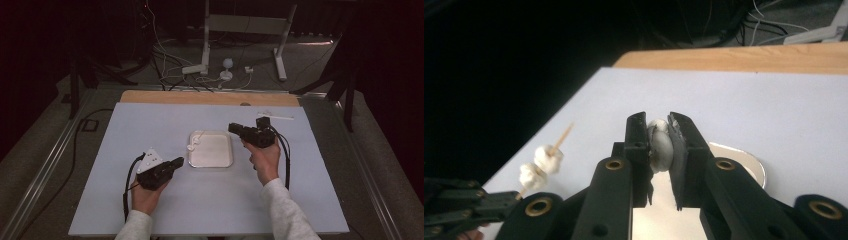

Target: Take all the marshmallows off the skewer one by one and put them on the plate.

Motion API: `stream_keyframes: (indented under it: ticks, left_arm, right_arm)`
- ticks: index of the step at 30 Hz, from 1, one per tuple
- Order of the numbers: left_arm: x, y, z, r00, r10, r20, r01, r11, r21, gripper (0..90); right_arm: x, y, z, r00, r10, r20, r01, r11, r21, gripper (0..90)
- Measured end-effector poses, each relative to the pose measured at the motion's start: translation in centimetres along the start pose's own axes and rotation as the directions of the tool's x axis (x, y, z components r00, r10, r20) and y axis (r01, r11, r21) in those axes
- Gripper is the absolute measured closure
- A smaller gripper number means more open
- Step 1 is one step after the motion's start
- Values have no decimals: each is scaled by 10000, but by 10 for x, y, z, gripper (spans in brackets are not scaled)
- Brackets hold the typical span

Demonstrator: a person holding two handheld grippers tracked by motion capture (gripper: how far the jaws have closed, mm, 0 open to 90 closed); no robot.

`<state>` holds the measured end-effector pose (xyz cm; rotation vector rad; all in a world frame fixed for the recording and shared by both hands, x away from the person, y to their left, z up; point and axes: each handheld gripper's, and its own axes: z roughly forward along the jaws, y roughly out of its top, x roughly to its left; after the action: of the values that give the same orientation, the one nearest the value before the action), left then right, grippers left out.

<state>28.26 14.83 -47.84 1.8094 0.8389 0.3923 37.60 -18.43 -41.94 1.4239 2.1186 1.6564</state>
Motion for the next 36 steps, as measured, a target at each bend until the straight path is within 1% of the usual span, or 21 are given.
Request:
stream_keyframes:
  ticks: [3,5,8,9,10,15,17,18,19,20,21,22,24,25,26,28,29,30,31,32,36]
  left_arm:
    - [1,-1,0,10000,-40,-40,40,10000,30,900]
    - [1,-1,1,10000,-50,-50,51,10000,30,900]
    - [1,-1,2,10000,-41,-57,42,10000,51,900]
    - [1,-1,2,10000,-41,-57,42,10000,51,900]
    - [1,-1,2,10000,-41,-58,41,10000,59,900]
    - [0,-1,3,10000,-30,-60,31,9999,104,900]
    - [0,-1,3,10000,-17,-46,18,9999,142,900]
    - [0,-1,3,10000,-2,-47,3,9999,163,900]
    - [0,-1,4,10000,16,-52,-15,9998,179,900]
    - [0,-1,4,10000,21,-54,-20,9998,187,900]
    - [0,-1,4,10000,20,-50,-19,9998,194,900]
    - [0,-1,4,10000,16,-53,-15,9998,196,900]
    - [0,-1,4,10000,3,-56,-2,9998,199,900]
    - [0,-1,4,10000,-17,-62,19,9998,197,900]
    - [0,-1,5,10000,-38,-67,40,9998,200,900]
    - [0,-1,5,10000,-40,-64,42,9998,211,900]
    - [0,-2,5,10000,-47,-57,48,9998,214,900]
    - [0,-2,5,10000,-53,-59,54,9998,211,900]
    - [0,-2,5,10000,-50,-49,51,9998,214,900]
    - [0,-2,6,10000,-45,-43,45,9998,211,900]
    - [-1,-2,6,10000,-12,-28,13,9997,233,900]
  right_arm:
    - [0,-4,9,9997,-136,180,130,9994,317,795]
    - [0,-6,12,9995,-207,248,197,9991,388,795]
    - [0,-13,24,9979,-396,514,352,9959,838,790]
    - [0,-13,24,9979,-396,514,352,9959,838,790]
    - [-1,-17,29,9969,-468,629,398,9934,1075,787]
    - [-4,-24,42,9942,-592,902,439,9857,1628,781]
    - [-4,-26,44,9933,-622,969,449,9841,1716,770]
    - [-5,-28,48,9916,-760,1050,555,9810,1857,658]
    - [-5,-28,48,9916,-760,1050,555,9810,1857,658]
    - [-5,-30,50,9897,-851,1149,624,9801,1886,514]
    - [-5,-30,50,9897,-851,1149,624,9801,1886,514]
    - [-4,-31,51,9885,-885,1223,642,9797,1898,428]
    - [-3,-32,51,9875,-903,1291,653,9803,1862,344]
    - [-3,-32,50,9896,-813,1189,587,9815,1824,298]
    - [-1,-31,48,9933,-712,913,546,9834,1728,249]
    - [0,-30,46,9947,-683,767,546,9842,1682,230]
    - [3,-29,43,9970,-630,441,550,9850,1633,213]
    - [3,-29,43,9970,-630,441,550,9850,1633,213]
    - [6,-28,40,9979,-622,185,586,9862,1551,206]
    - [6,-28,40,9979,-622,185,586,9862,1551,206]
    - [14,-26,36,9975,-561,-425,615,9885,1379,215]
